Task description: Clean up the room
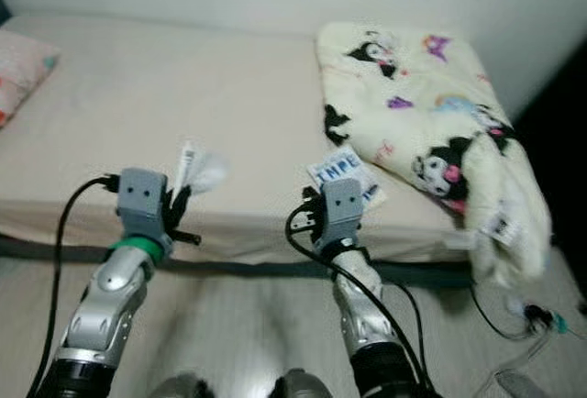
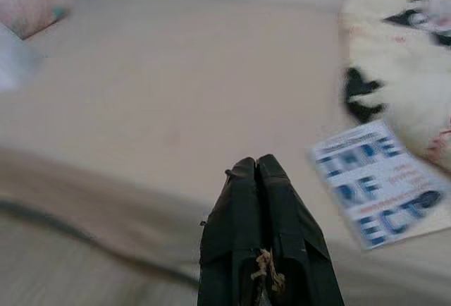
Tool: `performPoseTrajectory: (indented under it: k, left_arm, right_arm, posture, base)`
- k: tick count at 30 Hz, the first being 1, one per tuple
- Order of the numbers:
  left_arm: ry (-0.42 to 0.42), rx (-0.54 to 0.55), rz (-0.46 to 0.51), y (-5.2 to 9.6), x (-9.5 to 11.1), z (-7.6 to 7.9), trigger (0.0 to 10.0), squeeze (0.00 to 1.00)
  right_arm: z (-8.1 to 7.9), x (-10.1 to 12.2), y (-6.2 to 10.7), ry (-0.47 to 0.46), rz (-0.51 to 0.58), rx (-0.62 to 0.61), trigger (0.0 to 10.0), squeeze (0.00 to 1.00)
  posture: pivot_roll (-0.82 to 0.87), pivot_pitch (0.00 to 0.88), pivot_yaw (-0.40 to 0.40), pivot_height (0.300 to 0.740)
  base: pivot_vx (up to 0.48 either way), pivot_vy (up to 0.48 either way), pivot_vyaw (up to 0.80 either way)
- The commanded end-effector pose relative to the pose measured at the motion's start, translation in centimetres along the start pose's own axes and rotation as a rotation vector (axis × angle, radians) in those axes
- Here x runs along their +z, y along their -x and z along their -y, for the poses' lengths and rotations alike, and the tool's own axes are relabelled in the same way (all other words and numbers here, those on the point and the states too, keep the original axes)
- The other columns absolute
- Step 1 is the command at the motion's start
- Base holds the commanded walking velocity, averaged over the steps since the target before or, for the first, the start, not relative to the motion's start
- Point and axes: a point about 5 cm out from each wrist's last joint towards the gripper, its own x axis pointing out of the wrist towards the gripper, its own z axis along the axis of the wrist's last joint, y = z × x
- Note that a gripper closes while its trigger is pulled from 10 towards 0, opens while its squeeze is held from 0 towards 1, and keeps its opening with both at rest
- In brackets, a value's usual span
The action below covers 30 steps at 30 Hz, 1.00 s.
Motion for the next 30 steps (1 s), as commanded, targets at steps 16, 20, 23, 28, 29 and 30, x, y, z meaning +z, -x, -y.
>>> performPoseTrajectory:
  k: [16,20,23,28,29,30]
  left_arm:
    - [-0.038,-0.015,-0.073,0.33,-1.07,-0.25,10.0,0.0]
    - [-0.043,-0.013,-0.074,0.32,-1.11,-0.32,10.0,0.0]
    - [-0.046,-0.01,-0.075,0.3,-1.12,-0.37,10.0,0.0]
    - [-0.047,-0.007,-0.076,0.29,-1.13,-0.42,10.0,0.0]
    - [-0.047,-0.007,-0.076,0.29,-1.13,-0.42,10.0,0.0]
    - [-0.051,-0.002,-0.077,0.31,-1.19,-0.5,10.0,0.0]
  right_arm:
    - [-0.58,-0.61,-0.11,-0.035,-0.023,0.017,10.0,0.0]
    - [-0.61,-0.61,-0.14,-0.038,-0.022,0.019,10.0,0.0]
    - [-0.64,-0.6,-0.17,-0.04,-0.021,0.022,10.0,0.0]
    - [-0.74,-0.57,-0.22,-0.044,-0.019,0.03,10.0,0.0]
    - [-0.74,-0.57,-0.22,-0.044,-0.019,0.03,10.0,0.0]
    - [-0.95,-0.53,-0.24,-0.052,-0.016,0.048,10.0,0.0]
  posture:
    - [0.03,0.0,0.005,0.72]
    - [0.03,0.0,0.005,0.72]
    - [0.03,0.0,0.005,0.72]
    - [0.03,0.0,0.005,0.72]
    - [0.03,0.0,0.005,0.72]
    - [0.03,0.0,0.006,0.72]
  base:
    - [0.0,0.0,0.78]
    - [0.0,0.0,0.77]
    - [0.0,0.0,0.77]
    - [0.0,0.0,0.77]
    - [0.0,0.0,0.77]
    - [0.0,0.0,0.76]
